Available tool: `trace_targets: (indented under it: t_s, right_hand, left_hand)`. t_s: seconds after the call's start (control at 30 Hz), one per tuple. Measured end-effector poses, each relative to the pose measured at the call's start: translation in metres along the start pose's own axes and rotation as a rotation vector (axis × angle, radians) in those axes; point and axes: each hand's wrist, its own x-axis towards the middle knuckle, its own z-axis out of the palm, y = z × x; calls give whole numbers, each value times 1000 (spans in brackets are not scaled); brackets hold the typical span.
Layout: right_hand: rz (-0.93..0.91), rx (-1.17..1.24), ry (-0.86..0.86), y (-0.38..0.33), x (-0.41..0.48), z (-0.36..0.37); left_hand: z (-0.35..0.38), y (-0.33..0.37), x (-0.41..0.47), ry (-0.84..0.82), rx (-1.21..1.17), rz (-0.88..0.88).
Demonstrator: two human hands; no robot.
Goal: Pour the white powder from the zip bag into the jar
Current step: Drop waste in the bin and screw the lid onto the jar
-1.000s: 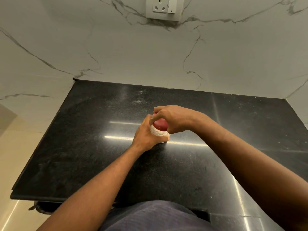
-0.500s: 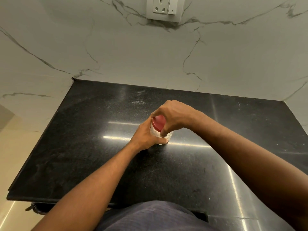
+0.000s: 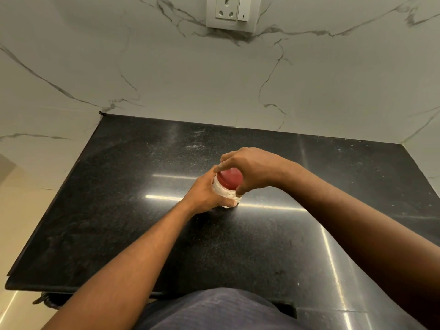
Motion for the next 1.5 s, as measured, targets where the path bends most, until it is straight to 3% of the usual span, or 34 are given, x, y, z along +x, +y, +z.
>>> trace_targets:
  t_s: [0.23,0.37,0.63,0.83,0.97,1.17,1.37,1.5]
  right_hand:
    - [95,-101,102,-6,17,10]
    - [168,-46,46,-11,27,6]
    - [81,30,8,-7,15,5]
    - [-47,77,-45,-5,5,-1]
    - [-119,129,28,-1,-2,-17]
    - [20,74,-35,-1,1,-7]
    - [61,3,39,0,10,6]
    - [272,-115,98,-4,20,12]
  left_hand:
    - [-1,2,-2,0,13,-18]
    - [1,3,-2,6,22,13]
    - [2,1,-5,27,-28,-62]
    - [2,1,-6,22,5,-17]
    - [-1,-3,-2,4,13,-4]
    - [-1,2,-3,4,4,16]
    - [-2,3,-4,-8,-7,7]
    - [-3,6,-5,-22,-13,58]
